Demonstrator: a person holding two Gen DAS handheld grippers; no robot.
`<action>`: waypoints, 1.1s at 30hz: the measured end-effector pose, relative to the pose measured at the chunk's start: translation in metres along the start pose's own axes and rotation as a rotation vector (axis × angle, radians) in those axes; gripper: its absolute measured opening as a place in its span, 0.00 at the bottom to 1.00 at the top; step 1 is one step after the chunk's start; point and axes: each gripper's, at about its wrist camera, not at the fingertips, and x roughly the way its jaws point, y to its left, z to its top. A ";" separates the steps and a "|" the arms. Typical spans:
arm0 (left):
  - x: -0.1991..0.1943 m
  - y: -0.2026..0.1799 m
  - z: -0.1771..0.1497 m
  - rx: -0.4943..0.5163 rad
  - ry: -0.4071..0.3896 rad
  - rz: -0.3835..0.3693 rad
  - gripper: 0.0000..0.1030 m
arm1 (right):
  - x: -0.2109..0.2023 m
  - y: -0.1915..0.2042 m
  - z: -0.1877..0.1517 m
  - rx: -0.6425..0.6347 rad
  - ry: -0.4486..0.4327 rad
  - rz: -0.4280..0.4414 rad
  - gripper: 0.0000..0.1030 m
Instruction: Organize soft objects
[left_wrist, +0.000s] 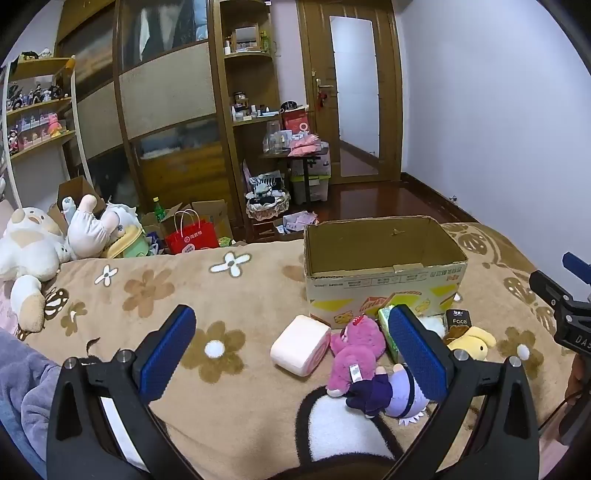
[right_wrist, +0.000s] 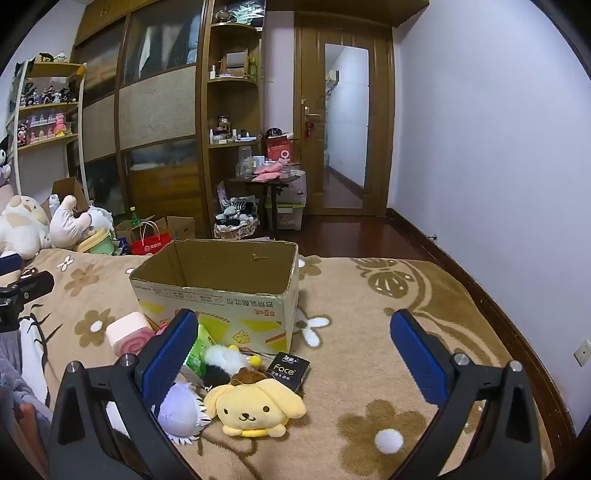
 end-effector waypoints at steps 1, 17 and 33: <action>0.000 0.000 0.000 0.002 0.001 0.000 1.00 | 0.000 0.000 0.000 0.001 0.006 0.000 1.00; 0.004 -0.002 0.002 -0.004 0.002 -0.002 1.00 | 0.002 0.001 -0.001 -0.001 0.012 -0.002 1.00; 0.003 0.003 0.001 0.002 0.000 0.001 1.00 | 0.002 0.002 -0.002 -0.011 0.012 -0.007 1.00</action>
